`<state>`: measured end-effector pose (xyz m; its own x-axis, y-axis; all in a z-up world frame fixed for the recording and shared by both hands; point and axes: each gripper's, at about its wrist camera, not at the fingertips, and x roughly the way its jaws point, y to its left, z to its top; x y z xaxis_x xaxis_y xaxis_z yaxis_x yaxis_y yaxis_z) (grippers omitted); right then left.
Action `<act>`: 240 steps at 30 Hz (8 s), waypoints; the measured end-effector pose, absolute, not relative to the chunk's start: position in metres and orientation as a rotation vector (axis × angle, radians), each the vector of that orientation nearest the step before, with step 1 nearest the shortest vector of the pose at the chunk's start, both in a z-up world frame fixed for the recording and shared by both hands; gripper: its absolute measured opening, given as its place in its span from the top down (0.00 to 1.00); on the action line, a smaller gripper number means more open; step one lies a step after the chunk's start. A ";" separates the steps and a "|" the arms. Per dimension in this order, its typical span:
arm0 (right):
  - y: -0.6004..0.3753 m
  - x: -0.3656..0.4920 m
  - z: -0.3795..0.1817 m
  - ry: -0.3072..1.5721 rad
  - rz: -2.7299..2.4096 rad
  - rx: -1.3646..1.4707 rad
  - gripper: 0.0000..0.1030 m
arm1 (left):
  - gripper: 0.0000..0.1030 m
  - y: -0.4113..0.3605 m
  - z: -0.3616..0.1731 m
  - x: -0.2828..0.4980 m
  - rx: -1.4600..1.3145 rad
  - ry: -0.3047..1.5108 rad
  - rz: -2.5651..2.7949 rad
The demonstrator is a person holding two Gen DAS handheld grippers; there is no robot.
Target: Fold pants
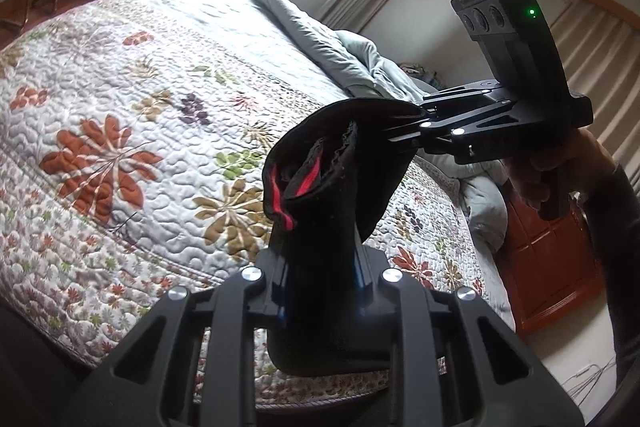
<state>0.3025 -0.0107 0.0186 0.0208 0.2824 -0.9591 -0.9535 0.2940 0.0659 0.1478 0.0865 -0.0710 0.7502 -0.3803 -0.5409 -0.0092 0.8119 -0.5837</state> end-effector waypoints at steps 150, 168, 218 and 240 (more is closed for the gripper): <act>-0.343 0.229 -0.200 0.604 0.639 -1.432 0.93 | 0.67 -0.299 -0.201 0.174 0.113 0.929 -0.586; -0.453 0.257 -0.180 1.314 0.673 0.575 0.26 | 0.13 -0.173 -0.170 0.173 -0.248 0.905 -0.659; -0.487 0.248 -0.211 1.249 0.565 0.772 0.87 | 0.13 -0.075 -0.186 0.216 -0.338 0.945 -0.480; -0.534 0.255 -0.172 1.046 0.628 0.770 0.60 | 0.13 -0.103 -0.163 0.253 -0.354 0.922 -0.679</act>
